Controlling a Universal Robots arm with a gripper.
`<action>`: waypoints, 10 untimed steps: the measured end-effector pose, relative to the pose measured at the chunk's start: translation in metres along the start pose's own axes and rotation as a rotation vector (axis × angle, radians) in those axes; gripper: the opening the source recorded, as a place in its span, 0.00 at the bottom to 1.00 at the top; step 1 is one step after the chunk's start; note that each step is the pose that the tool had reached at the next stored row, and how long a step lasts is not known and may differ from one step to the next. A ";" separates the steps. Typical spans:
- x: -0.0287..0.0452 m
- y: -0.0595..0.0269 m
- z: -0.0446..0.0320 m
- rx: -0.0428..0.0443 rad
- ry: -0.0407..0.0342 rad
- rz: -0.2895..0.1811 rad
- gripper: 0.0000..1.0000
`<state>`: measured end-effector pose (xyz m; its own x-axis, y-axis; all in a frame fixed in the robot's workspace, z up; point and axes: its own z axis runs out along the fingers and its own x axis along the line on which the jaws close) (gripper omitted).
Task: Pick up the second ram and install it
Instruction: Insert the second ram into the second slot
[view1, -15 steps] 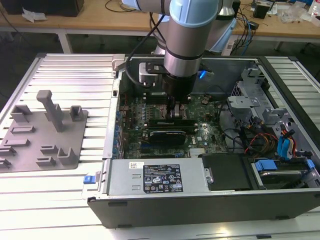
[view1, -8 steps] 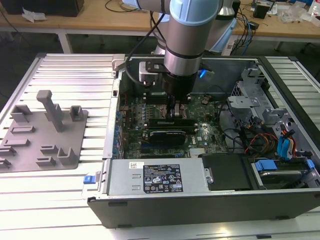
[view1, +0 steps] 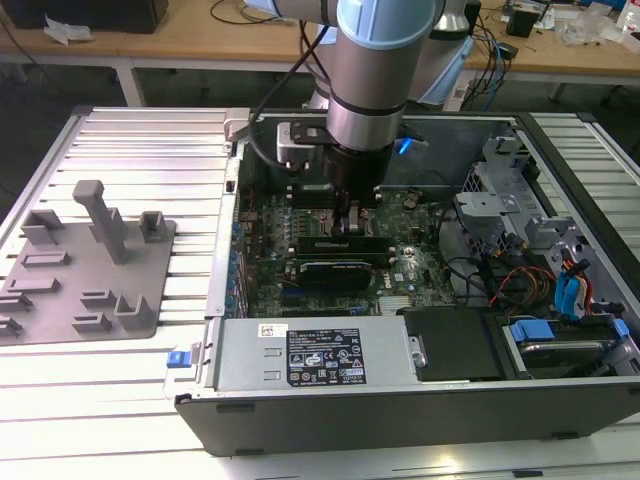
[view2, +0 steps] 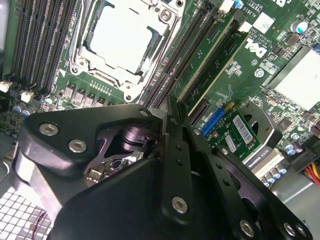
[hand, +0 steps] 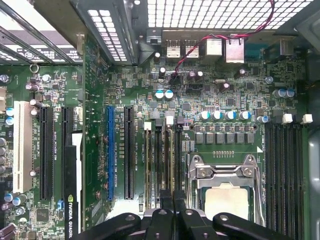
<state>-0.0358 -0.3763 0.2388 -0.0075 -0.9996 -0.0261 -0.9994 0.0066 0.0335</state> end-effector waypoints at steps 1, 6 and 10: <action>0.0000 0.0003 0.0001 0.0010 0.0000 0.000 0.09; 0.0001 0.0034 0.0019 0.0135 -0.0004 0.000 0.09; 0.0002 0.0039 0.0021 0.0145 -0.0002 0.000 0.09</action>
<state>-0.0398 -0.3764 0.2368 -0.0071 -0.9996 -0.0264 -0.9998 0.0066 0.0191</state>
